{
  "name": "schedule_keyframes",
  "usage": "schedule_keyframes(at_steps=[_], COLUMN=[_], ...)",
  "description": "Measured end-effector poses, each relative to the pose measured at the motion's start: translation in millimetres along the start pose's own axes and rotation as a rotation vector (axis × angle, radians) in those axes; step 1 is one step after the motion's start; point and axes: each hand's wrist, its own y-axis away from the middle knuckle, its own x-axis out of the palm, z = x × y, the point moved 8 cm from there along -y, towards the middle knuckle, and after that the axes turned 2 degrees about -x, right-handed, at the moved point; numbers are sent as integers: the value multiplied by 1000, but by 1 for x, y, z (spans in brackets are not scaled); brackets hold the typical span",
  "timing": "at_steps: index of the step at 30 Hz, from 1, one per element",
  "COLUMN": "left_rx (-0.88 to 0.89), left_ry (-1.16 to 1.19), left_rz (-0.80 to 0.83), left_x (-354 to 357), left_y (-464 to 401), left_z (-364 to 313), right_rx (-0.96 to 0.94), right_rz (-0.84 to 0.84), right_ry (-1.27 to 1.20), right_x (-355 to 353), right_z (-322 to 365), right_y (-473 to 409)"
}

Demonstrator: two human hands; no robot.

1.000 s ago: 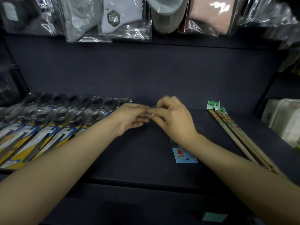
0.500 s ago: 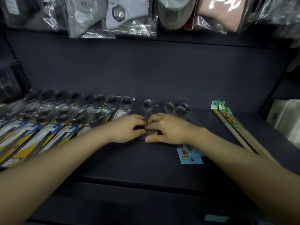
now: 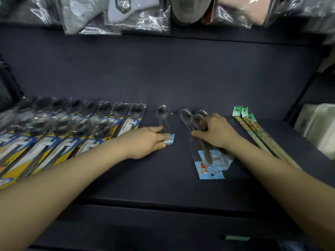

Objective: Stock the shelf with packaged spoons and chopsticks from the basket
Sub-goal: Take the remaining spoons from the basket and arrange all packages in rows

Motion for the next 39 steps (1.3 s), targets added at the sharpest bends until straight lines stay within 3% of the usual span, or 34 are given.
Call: schedule_keyframes(at_steps=[5, 10, 14, 18, 22, 30, 35, 39], left_rx=[-46, -3, 89, 4, -87, -122, -262, -362], left_ry=[12, 163, 260, 701, 1200, 1341, 1571, 1664], left_rz=[62, -195, -309, -394, -309, -274, -271, -222], left_x=[6, -13, -31, -45, -39, -51, -42, -30], left_y=[0, 4, 4, 2, -2, 6, 12, 13], left_z=[6, -10, -36, -41, -46, -42, -17, -4], right_rx=[151, 254, 302, 268, 138, 23, -50, -242], right_rz=[26, 32, 11, -70, -82, -9, 188, 104], right_ry=[-106, -123, -351, -788, -1161, -1233, -1157, -1073], right_x=[1, -9, -8, -20, -50, -54, -40, -42], right_z=[1, 2, -6, -5, 23, 55, 66, 75], right_y=[0, -9, -12, -10, 7, 26, 51, 71])
